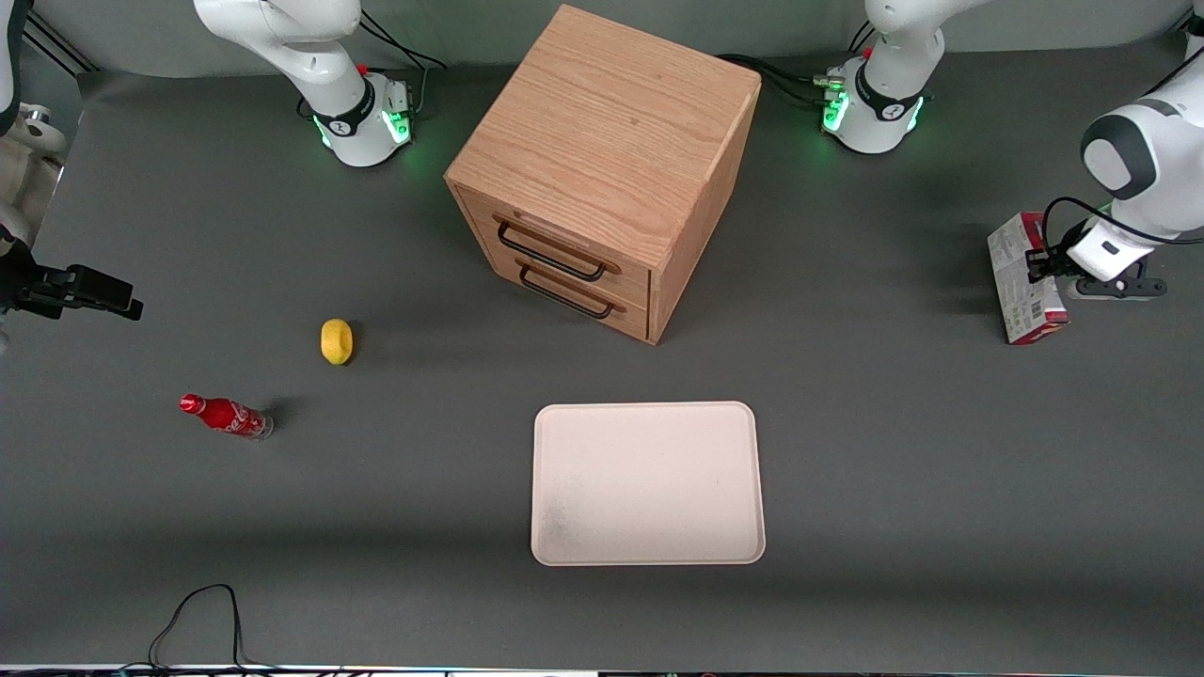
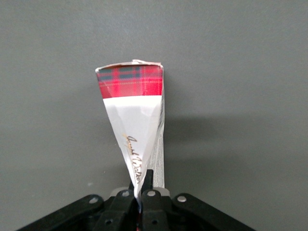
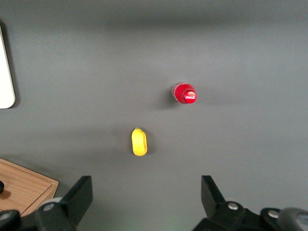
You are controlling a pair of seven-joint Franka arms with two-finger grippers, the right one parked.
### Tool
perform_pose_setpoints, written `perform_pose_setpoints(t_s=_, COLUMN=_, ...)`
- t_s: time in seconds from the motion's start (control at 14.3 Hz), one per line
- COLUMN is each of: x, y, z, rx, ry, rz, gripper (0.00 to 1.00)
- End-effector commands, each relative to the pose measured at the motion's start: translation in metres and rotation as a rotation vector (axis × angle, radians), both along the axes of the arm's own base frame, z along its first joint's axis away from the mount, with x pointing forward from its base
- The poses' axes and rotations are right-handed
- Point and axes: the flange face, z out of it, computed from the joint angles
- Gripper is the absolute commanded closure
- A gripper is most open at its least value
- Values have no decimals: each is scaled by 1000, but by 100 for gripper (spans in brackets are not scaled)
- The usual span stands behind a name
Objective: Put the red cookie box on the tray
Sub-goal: 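Close the left gripper on the box top and lift it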
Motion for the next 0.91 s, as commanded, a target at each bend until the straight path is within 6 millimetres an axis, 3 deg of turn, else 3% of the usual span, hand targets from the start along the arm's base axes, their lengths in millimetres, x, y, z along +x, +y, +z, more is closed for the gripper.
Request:
perform_pose_setpoints(t_s=0.0, x=24, y=5, z=84, rx=-6, ry=10, rz=29, gripper=100)
perform_pose_setpoints(t_s=0.14, x=49, y=5, z=155, rx=-9, ry=36, rz=20, gripper=100)
perform_pose_setpoints(t_s=0.35, x=69, y=10, z=263, rx=8, ry=8, rz=16, gripper=100)
perform_pose_setpoints(t_s=0.49, x=78, y=2, z=320, rx=30, ry=-39, rz=-4, gripper=100)
perform_pose_setpoints(t_s=0.63, x=83, y=-8, z=352, rx=38, ry=-55, rz=-23, gripper=100)
perform_pose_setpoints(t_s=0.84, x=102, y=-18, z=357, rx=38, ry=-69, rz=-47, gripper=100)
